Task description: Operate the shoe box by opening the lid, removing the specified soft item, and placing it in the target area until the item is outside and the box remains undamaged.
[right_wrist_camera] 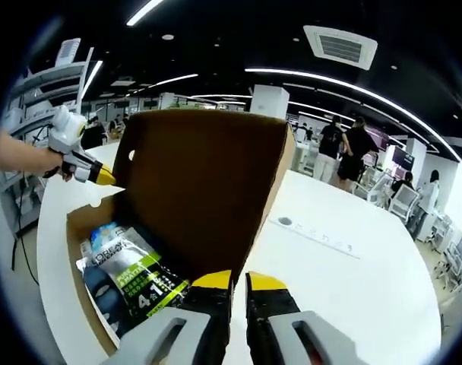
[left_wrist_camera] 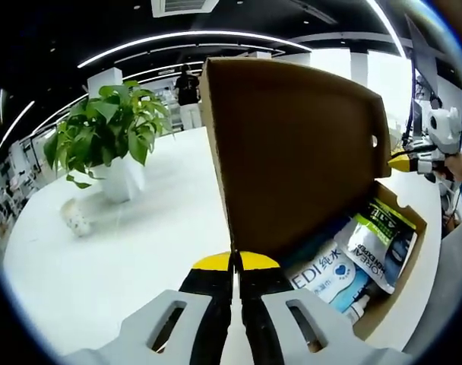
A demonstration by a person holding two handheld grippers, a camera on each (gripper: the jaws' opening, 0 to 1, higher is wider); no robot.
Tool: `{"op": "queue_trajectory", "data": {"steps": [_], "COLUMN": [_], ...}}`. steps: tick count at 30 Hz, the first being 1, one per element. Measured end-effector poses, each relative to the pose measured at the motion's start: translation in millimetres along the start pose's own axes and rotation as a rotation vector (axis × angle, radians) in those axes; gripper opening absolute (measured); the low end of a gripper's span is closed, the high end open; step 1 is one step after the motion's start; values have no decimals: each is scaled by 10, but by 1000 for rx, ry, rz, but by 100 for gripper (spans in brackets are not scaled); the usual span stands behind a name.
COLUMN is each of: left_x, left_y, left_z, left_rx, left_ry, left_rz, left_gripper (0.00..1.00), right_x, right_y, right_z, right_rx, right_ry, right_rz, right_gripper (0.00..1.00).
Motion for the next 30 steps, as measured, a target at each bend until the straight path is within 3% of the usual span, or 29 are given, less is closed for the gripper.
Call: {"op": "queue_trajectory", "data": {"steps": [17, 30], "left_x": [55, 12], "left_y": [-38, -11], "left_z": [86, 36], "left_rx": [-10, -20], "left_ry": [1, 10], "left_rz": [15, 10], "left_gripper": [0, 0], "right_x": [7, 26], "right_y": [19, 57], "right_z": [-36, -72], "right_rx": [-6, -12], "right_ry": [12, 16], "right_rz": [-9, -42], "right_gripper": [0, 0]}}
Point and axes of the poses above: the point that each gripper's makers call its tool centre point, and the gripper's own axes: z roughly backward along the fingers, x roughly to its right, y roughly out of its top, the point moved 1 cm from there along z, roughly backward along the fingers, and after that the axes turned 4 degrees about -x, right-handed, at the moved point
